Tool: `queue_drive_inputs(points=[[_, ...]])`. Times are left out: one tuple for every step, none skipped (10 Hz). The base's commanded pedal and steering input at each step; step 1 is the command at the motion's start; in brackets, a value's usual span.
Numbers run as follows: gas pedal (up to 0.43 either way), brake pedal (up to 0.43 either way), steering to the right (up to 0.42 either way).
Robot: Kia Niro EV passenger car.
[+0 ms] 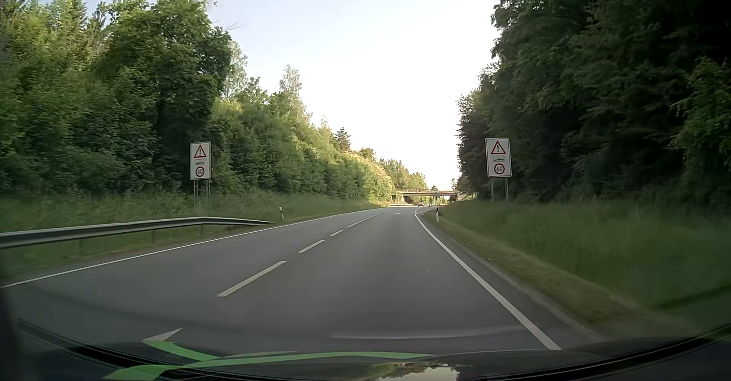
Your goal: Follow the waypoints while adhering to traffic rules and regulations
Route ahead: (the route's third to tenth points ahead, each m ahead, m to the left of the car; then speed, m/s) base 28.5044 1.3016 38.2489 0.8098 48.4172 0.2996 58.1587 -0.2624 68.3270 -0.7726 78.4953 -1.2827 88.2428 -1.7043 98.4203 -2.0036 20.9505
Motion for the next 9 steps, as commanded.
queue_drive_inputs(points=[[0.000,0.207,0.003],[0.000,0.213,0.004],[0.000,0.213,0.004],[0.000,0.213,0.005],[0.000,0.213,0.005],[0.000,0.213,0.005],[0.000,0.213,0.005],[0.000,0.213,0.005],[0.000,0.207,0.005]])
